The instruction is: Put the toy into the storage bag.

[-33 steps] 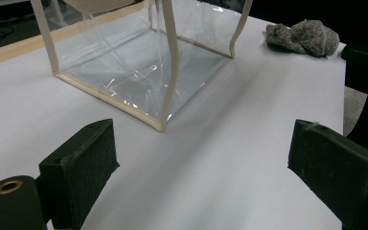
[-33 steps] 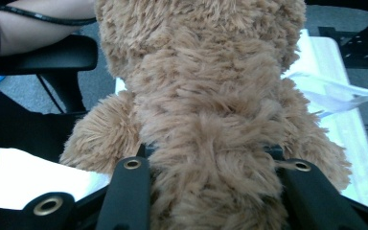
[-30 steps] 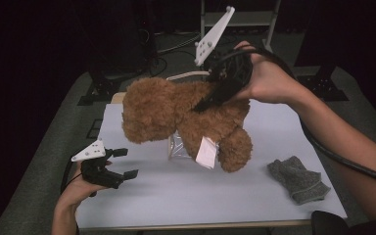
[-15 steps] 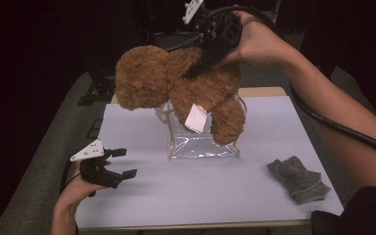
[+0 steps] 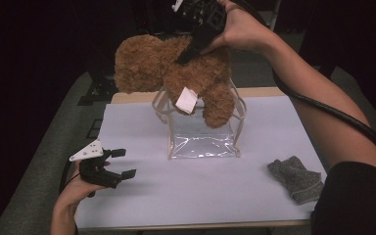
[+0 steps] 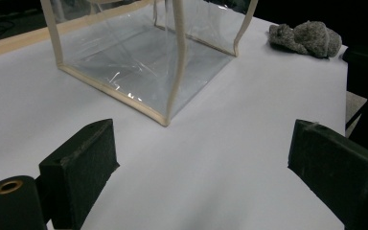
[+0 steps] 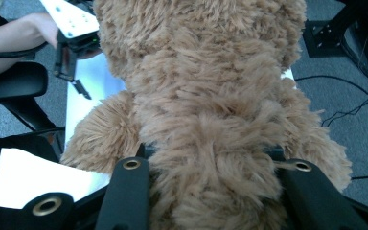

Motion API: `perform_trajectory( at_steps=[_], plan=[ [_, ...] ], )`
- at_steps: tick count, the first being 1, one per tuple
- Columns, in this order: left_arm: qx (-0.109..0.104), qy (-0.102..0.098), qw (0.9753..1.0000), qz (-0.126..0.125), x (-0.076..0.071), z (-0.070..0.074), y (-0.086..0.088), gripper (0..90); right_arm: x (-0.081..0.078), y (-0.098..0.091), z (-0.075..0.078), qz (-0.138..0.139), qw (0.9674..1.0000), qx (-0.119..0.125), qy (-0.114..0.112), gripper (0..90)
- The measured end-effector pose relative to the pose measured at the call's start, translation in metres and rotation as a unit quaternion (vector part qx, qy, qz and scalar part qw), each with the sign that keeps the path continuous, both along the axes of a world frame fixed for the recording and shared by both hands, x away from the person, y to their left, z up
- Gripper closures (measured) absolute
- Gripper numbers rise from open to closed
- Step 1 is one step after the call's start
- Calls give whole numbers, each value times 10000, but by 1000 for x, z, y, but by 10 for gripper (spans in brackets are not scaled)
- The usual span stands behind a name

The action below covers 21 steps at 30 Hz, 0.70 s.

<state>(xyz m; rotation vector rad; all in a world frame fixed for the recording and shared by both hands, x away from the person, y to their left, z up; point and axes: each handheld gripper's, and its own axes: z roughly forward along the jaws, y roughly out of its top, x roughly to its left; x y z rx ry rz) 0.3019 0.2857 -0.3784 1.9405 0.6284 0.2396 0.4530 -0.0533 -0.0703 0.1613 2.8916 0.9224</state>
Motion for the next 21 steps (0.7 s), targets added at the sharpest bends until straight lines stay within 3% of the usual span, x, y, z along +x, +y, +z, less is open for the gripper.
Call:
perform_trajectory(
  at_steps=[3,11,21],
  plan=[
    [6,7,10000,27,0,0,2,86,15,2,-4,-28,10000,-3,40,604],
    [14,-21,10000,81,-1,1,4,86,38,-1,-7,-189,9998,13,84,604],
    [40,-38,9999,87,-1,2,5,86,79,-21,-17,-563,9983,-33,131,603]
  ],
)
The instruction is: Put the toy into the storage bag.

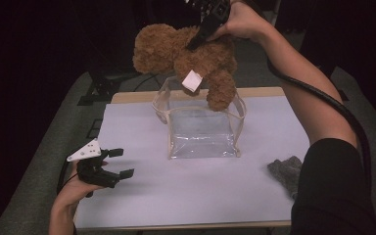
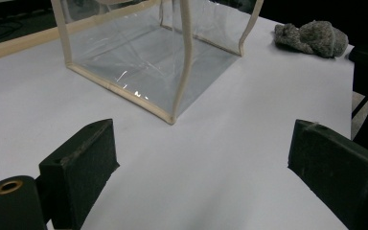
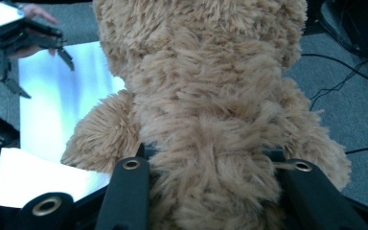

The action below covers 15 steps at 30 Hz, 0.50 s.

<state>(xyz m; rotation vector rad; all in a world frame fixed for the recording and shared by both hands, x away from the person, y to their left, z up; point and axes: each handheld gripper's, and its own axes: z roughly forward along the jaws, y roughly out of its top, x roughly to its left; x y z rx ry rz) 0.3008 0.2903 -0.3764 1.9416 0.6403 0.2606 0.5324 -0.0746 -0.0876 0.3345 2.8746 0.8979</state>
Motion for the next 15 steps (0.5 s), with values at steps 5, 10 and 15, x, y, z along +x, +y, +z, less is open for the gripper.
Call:
perform_trajectory(
  at_steps=[5,10,15],
  plan=[
    [8,12,10000,-9,0,0,-2,86,12,-7,2,-182,9998,44,-44,603],
    [7,-4,10000,-26,0,0,-2,86,26,-12,-4,-353,9993,71,-98,602],
    [13,30,10000,-36,0,-2,-3,85,30,-7,-18,-357,9993,-55,-111,600]
  ],
)
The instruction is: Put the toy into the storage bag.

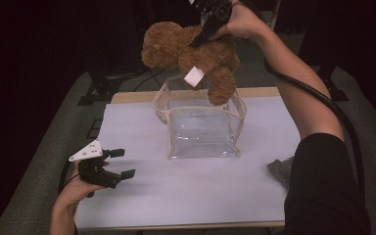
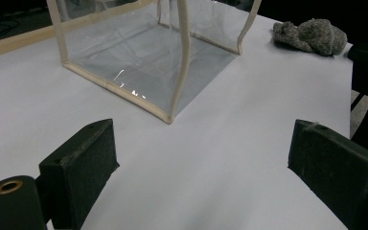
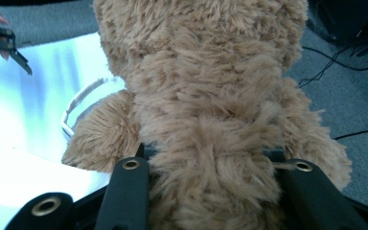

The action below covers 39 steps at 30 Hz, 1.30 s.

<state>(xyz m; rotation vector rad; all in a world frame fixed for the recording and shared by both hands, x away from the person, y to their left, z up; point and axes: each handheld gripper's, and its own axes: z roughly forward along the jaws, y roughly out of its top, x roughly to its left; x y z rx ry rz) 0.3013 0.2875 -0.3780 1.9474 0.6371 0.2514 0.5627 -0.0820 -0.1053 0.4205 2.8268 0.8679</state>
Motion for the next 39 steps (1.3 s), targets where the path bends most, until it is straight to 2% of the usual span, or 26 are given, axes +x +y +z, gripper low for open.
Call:
perform_trajectory(
  at_steps=[3,4,6,7,9,10,15,20,26,35,39],
  plan=[
    [-20,1,10000,-12,0,0,-1,86,-6,8,-6,86,9999,-124,-12,599],
    [-18,4,10000,-18,0,0,-1,86,-13,14,-7,145,9998,-165,-40,599],
    [-7,6,10000,-29,0,0,-1,86,-17,16,-7,179,9997,-156,-47,598],
    [-8,11,10000,-37,0,0,-1,86,-26,21,-7,271,9995,-154,-74,598],
    [-6,13,10000,-43,0,-1,-1,86,-30,24,-7,303,9993,-182,-96,598],
    [-16,11,10000,-48,-1,-1,-2,86,-38,27,-7,341,9992,-190,-108,597],
    [-9,-3,10000,-69,-2,0,-3,86,-51,34,-7,470,9986,-211,-124,597],
    [-8,16,10000,-65,-1,-2,-3,86,-64,42,-12,645,9979,-5,55,598],
    [27,29,10000,-66,-1,-2,-3,86,-61,45,-24,697,9974,12,191,596],
    [-8,36,10000,-19,-2,-3,0,86,-38,21,-48,221,9990,-9,375,596],
    [-3,42,10000,-19,-1,-3,0,86,-27,-1,-54,-38,9991,133,411,596]
  ],
)
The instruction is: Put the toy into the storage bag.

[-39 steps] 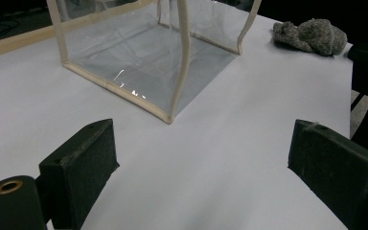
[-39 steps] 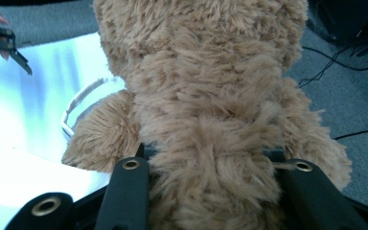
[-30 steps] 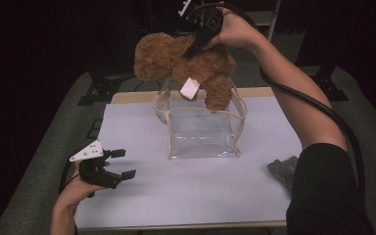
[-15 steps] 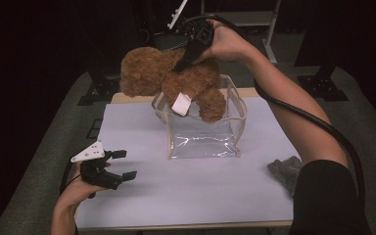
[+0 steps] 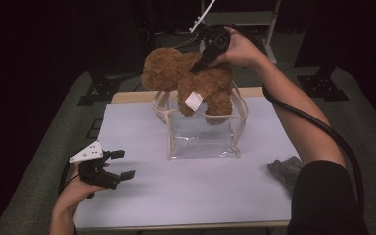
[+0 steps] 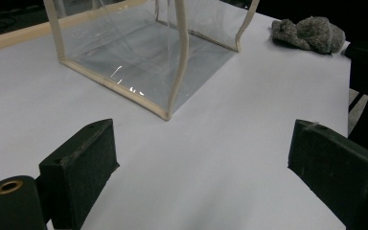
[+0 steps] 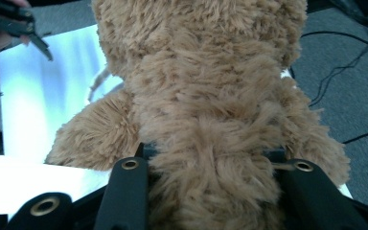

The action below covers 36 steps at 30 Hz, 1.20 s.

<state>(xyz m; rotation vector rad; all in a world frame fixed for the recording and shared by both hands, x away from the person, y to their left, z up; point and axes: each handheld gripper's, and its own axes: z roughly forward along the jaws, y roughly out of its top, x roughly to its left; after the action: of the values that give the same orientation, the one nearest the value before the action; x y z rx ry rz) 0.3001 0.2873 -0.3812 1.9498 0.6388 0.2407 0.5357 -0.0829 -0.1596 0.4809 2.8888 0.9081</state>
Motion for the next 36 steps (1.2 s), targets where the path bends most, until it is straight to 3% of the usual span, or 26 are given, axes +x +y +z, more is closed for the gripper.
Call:
perform_trajectory(
  at_steps=[7,17,25,31,36],
  plan=[
    [28,3,10000,-9,0,0,-1,86,6,-20,4,-313,9994,154,-63,596],
    [3,-1,10000,16,0,0,0,86,13,-27,5,-608,9978,146,-205,595],
    [9,4,10000,4,0,-1,0,86,7,-20,-3,-500,9982,-18,-336,592],
    [2,-6,10000,-20,0,-1,-2,86,-8,-13,-17,-267,9985,-238,-404,592],
    [16,-6,10000,-35,0,0,-3,86,-16,-14,-22,-185,9989,-244,-350,592]
  ],
)
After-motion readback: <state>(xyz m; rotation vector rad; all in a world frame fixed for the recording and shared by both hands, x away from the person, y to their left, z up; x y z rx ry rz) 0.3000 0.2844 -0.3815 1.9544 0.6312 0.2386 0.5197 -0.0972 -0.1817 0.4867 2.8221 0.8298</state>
